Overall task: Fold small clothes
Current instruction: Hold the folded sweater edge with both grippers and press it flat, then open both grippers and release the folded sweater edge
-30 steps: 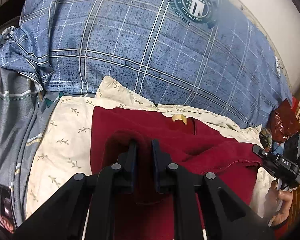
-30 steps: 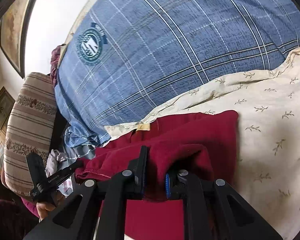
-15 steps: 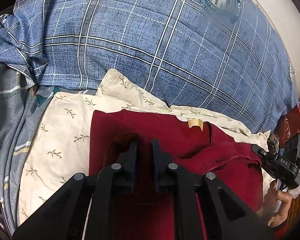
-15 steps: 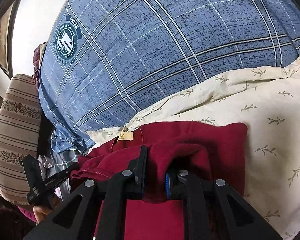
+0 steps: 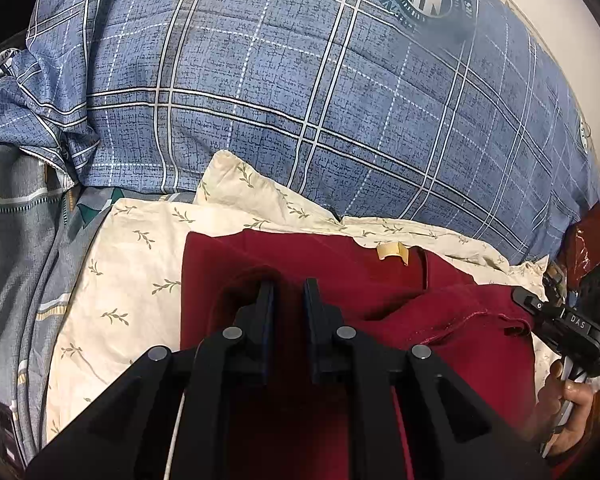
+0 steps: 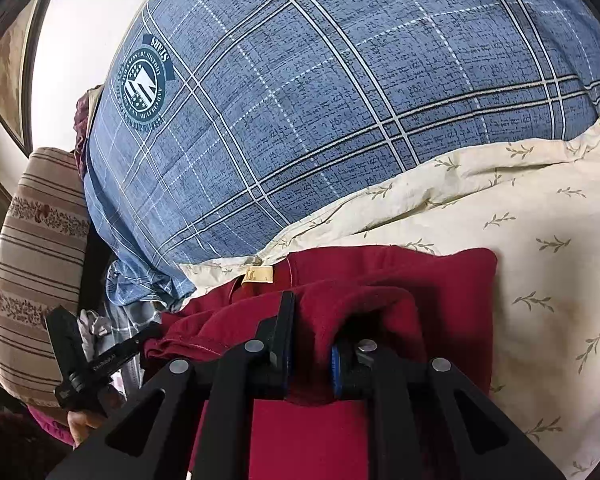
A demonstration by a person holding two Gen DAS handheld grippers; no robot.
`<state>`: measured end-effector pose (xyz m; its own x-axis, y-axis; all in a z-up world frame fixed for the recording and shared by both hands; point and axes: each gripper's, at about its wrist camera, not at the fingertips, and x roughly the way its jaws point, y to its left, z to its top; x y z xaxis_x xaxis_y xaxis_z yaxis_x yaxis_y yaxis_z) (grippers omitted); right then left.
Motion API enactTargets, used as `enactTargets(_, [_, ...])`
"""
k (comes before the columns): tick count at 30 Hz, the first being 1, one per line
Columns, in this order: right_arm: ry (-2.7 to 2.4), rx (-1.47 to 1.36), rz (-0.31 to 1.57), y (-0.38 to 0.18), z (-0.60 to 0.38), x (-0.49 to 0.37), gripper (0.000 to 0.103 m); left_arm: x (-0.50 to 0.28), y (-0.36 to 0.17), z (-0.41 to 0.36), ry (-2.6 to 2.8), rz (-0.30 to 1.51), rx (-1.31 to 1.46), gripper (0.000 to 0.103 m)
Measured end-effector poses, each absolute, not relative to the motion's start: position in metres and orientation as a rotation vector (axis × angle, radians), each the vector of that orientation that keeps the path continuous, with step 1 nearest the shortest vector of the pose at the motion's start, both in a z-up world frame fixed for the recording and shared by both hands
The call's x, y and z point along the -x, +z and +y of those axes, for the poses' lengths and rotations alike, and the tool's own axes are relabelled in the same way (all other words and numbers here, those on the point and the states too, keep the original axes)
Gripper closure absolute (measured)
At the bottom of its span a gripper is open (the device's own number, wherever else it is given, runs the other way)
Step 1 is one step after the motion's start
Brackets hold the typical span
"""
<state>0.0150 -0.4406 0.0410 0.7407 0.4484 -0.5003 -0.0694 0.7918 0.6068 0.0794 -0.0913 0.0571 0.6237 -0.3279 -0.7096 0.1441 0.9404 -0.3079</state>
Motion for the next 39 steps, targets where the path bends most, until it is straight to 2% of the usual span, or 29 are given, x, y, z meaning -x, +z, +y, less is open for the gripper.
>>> enactTargets(19, [0.293, -0.634, 0.709, 0.034, -0.445, -0.018, 0.088, -0.085, 0.052, -0.094, -0.276, 0.86, 0.211, 0.091])
enactTargets(23, [0.283, -0.641, 0.722, 0.03, -0.445, -0.021, 0.088, -0.089, 0.048, -0.092, -0.277, 0.871, 0.22, 0.087])
enactTargets(25, [0.288, -0.655, 0.723, 0.03, -0.446, -0.023, 0.083, -0.091, 0.047, -0.09, -0.278, 0.877, 0.226, 0.083])
enactTargets(26, [0.293, -0.665, 0.722, 0.03, -0.446, -0.024, 0.074, -0.092, 0.046, -0.089, -0.283, 0.878, 0.229, 0.075])
enactTargets(27, [0.302, -0.68, 0.716, 0.031, -0.447, -0.025, 0.067, -0.093, 0.047, -0.088, -0.293, 0.88, 0.234, 0.063])
enactTargets(28, [0.31, -0.689, 0.705, 0.033, -0.448, -0.025, 0.049, -0.094, 0.048, -0.087, -0.307, 0.879, 0.243, 0.057])
enactTargets(29, [0.313, -0.694, 0.685, 0.036, -0.449, -0.024, 0.038, -0.094, 0.05, -0.084, -0.315, 0.872, 0.256, 0.044])
enactTargets(30, [0.294, -0.686, 0.645, 0.042, -0.452, -0.021, 0.035, -0.093, 0.053, -0.082, -0.298, 0.858, 0.257, 0.027])
enactTargets(32, [0.256, -0.672, 0.597, 0.052, -0.459, -0.016, 0.032, -0.089, 0.061, -0.072, -0.234, 0.801, 0.255, 0.021])
enactTargets(36, [0.268, -0.605, 0.556, 0.072, -0.459, -0.004, 0.033, -0.088, 0.069, -0.056, -0.226, 0.774, 0.321, 0.021])
enactTargets(39, [0.276, -0.49, 0.579, 0.077, -0.437, -0.006, 0.043, -0.087, 0.065, -0.061, -0.223, 0.779, 0.301, 0.021])
